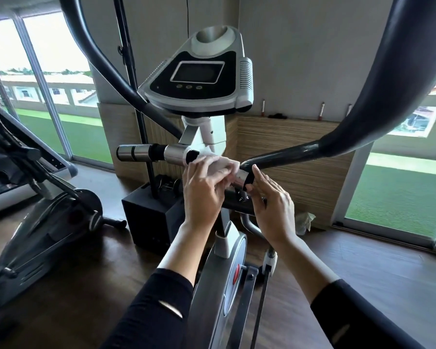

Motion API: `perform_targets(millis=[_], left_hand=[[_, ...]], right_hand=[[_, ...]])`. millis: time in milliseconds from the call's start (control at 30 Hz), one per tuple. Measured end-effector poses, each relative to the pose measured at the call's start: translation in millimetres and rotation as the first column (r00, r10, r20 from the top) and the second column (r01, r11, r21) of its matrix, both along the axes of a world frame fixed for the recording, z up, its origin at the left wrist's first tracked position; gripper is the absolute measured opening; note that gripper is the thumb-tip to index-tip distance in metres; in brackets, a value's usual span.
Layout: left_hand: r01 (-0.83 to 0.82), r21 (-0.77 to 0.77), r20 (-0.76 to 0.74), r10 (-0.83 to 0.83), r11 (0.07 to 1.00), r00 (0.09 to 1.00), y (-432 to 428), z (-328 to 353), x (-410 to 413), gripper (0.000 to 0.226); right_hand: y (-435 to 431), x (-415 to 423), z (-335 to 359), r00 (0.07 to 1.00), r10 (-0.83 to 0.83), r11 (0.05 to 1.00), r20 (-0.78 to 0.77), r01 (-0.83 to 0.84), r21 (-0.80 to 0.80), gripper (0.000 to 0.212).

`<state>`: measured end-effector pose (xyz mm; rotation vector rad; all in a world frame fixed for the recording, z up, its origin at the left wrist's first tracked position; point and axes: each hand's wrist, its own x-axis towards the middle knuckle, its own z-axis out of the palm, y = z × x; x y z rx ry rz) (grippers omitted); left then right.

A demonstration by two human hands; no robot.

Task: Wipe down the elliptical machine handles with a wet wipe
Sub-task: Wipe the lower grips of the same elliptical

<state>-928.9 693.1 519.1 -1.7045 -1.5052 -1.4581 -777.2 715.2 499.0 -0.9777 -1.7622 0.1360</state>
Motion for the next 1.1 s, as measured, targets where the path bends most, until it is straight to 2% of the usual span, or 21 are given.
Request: perform_targets(millis=[100, 233, 333, 467, 600, 667, 733, 800, 900, 1000, 1100], left_hand=[[-0.009, -0.017, -0.042, 0.008, 1.000, 0.999, -1.4, -7.5, 6.7, 0.019], [-0.050, 0.013, 0.012, 0.050, 0.999, 0.999, -0.3, -9.9, 8.7, 0.019], [-0.040, 0.035, -0.011, 0.040, 0.999, 0.999, 0.3, -15.9, 12.3, 0.019], [-0.099, 0.095, 0.148, 0.084, 0.991, 0.985, 2.8, -22.2, 11.1, 0.025], [-0.022, 0.145, 0.169, -0.003, 0.989, 0.986, 1.8, -28.1, 30.2, 0.020], [-0.064, 0.199, 0.265, 0.010, 0.978, 0.964, 4.0, -27.6, 34.1, 0.021], [-0.111, 0.231, 0.435, 0.000, 0.967, 0.901, 6.4, -26.6, 42.0, 0.021], [-0.099, 0.257, 0.600, -0.079, 0.961, 0.796, 7.0, -28.8, 59.3, 0.019], [-0.043, 0.318, 0.799, -0.243, 0.947, 0.550, 4.0, -24.3, 79.0, 0.023], [-0.058, 0.285, 0.914, -0.253, 0.957, 0.317, 11.0, -15.8, 75.7, 0.020], [-0.025, 0.266, 0.943, -0.255, 0.964, 0.212, 17.3, -16.3, 77.6, 0.019]], right_hand=[[-1.8, 0.7, 2.2, 1.000, 0.012, 1.000, -0.002, -0.012, 0.006, 0.043], [-1.6, 1.3, 3.1, 1.000, 0.025, 1.000, 0.003, -0.025, 0.011, 0.043], [-1.0, 5.0, 5.0, 0.999, 0.048, 0.998, 0.009, -0.049, 0.027, 0.042], [2.7, 7.6, 6.6, 0.997, 0.071, 0.997, 0.028, -0.072, 0.035, 0.042], [8.5, 10.5, 10.9, 0.990, 0.122, 0.990, 0.067, -0.126, 0.060, 0.043], [11.5, 12.3, 12.4, 0.986, 0.143, 0.986, 0.088, -0.149, 0.071, 0.043], [14.0, 14.7, 13.0, 0.982, 0.153, 0.981, 0.113, -0.164, 0.099, 0.042], [15.1, 16.8, 14.1, 0.978, 0.171, 0.977, 0.121, -0.185, 0.110, 0.040], [13.3, 18.8, 14.8, 0.974, 0.189, 0.974, 0.121, -0.202, 0.106, 0.040], [11.8, 21.4, 15.4, 0.968, 0.210, 0.970, 0.134, -0.224, 0.096, 0.041], [12.9, 24.0, 16.2, 0.966, 0.214, 0.969, 0.149, -0.229, 0.096, 0.041]])
